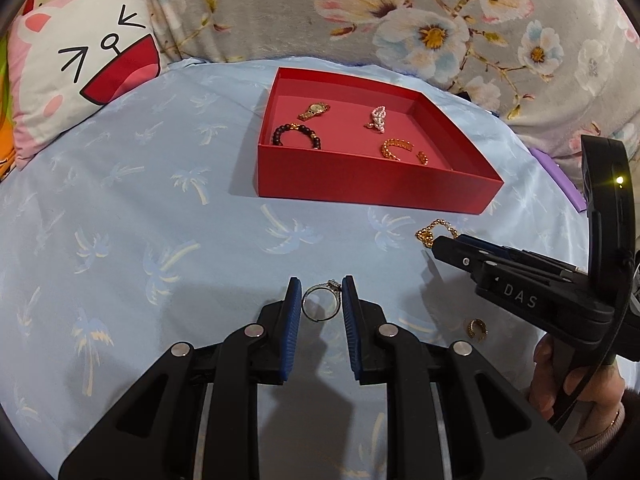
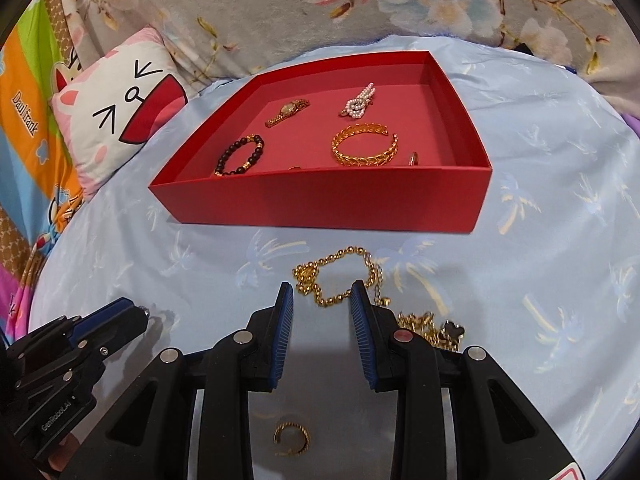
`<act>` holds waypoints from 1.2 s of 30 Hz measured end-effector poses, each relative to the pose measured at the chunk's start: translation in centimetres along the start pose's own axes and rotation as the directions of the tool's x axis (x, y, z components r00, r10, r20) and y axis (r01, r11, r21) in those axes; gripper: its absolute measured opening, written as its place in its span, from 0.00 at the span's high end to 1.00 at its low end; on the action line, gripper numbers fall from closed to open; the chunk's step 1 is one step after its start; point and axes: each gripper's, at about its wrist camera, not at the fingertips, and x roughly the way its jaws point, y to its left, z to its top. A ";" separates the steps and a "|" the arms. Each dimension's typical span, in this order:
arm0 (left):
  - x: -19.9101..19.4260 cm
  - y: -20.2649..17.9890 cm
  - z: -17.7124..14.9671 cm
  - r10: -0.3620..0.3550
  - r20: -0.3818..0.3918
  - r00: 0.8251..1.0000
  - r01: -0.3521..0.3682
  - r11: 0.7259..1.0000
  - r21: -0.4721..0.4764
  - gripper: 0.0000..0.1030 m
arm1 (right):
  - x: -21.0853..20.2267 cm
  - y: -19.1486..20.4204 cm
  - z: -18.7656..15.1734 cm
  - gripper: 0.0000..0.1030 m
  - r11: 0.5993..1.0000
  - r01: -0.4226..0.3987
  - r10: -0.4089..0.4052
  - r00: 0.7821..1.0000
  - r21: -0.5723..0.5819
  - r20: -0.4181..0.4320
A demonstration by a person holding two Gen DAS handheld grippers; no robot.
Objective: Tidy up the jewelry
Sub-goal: 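Grasp the gold chain bracelet with the right tool while the left tool holds the ring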
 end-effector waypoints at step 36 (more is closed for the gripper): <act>-1.2 0.1 0.3 -0.016 0.016 1.000 0.016 1.000 -0.019 0.80 | -0.1 0.2 0.2 0.56 0.996 0.080 -0.080 0.997 -0.038 -0.008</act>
